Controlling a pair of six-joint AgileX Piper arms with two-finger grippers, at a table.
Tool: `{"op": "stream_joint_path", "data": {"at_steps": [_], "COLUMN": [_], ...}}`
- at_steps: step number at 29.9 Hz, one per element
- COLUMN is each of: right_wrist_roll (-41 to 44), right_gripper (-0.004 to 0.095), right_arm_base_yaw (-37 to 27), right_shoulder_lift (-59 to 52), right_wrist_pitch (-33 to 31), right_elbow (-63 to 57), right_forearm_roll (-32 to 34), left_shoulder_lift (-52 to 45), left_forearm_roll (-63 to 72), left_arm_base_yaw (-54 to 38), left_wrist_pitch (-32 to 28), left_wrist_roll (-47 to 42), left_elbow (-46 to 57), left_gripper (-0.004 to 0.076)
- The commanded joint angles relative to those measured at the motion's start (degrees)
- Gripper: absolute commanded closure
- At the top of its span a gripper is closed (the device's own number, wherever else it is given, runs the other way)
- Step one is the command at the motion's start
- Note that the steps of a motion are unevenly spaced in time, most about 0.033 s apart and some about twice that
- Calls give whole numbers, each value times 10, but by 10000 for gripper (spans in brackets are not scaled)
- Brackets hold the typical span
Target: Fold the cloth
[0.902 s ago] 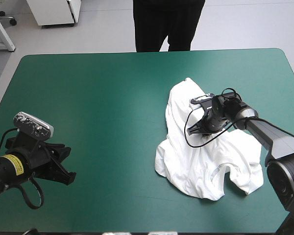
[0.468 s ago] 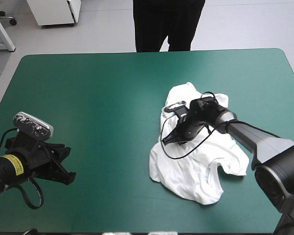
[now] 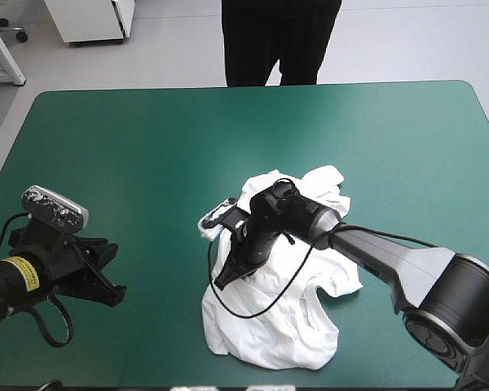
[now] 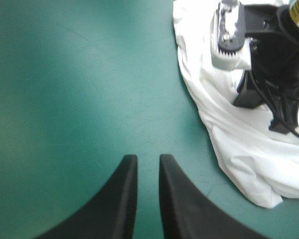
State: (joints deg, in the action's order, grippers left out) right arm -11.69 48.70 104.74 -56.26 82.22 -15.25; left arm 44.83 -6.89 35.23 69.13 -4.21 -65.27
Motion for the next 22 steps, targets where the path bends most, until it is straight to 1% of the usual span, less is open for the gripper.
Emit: {"op": "stream_joint_path", "data": {"at_steps": [1,3,7,8,9,11,13,15,16,17,18,19,22], "right_wrist_roll": [-6,-6,0,2,2,2,2,15,29,47,62,76,108], "right_gripper": [925,925,924,911,875,743,520,319,243,209,202,218,303], "right_arm_base_yaw": [34,51,65,65,65,65,65,65,62,60,55,49,24], "right_shoulder_lift": [-25,-25,-25,-25,-25,-25,-25,-25,-25,-25,-25,-28,-49], "right_wrist_pitch": [-1,5,9,9,8,4,-5,-14,-20,-24,-28,-31,-43], "right_elbow": [18,18,18,18,18,18,18,19,21,24,30,36,56], "right_forearm_roll": [-12,-13,-12,-11,-9,-2,-1,-1,-1,-1,1,4,24], "left_shoulder_lift": [2,2,2,2,2,2,2,2,2,2,2,2,2], "left_forearm_roll": [-4,-4,-4,-4,-4,-4,-4,-4,-4,-4,-4,-4,-11], "left_arm_base_yaw": [0,0,0,0,0,0,0,0,0,0,0,0,0], "left_wrist_pitch": [-35,-35,-35,-35,-35,-35,-35,-35,-35,-35,-35,-35,-35], "left_wrist_roll": [-6,-6,-6,-6,-6,-6,-6,-6,-6,-6,-6,-6,-12], "left_elbow": [-14,-14,-14,-14,-14,-14,-14,-14,-14,-14,-14,-14,-14], "left_gripper": [601,601,601,601,601,601,601,601,601,601,601,601,601]}}
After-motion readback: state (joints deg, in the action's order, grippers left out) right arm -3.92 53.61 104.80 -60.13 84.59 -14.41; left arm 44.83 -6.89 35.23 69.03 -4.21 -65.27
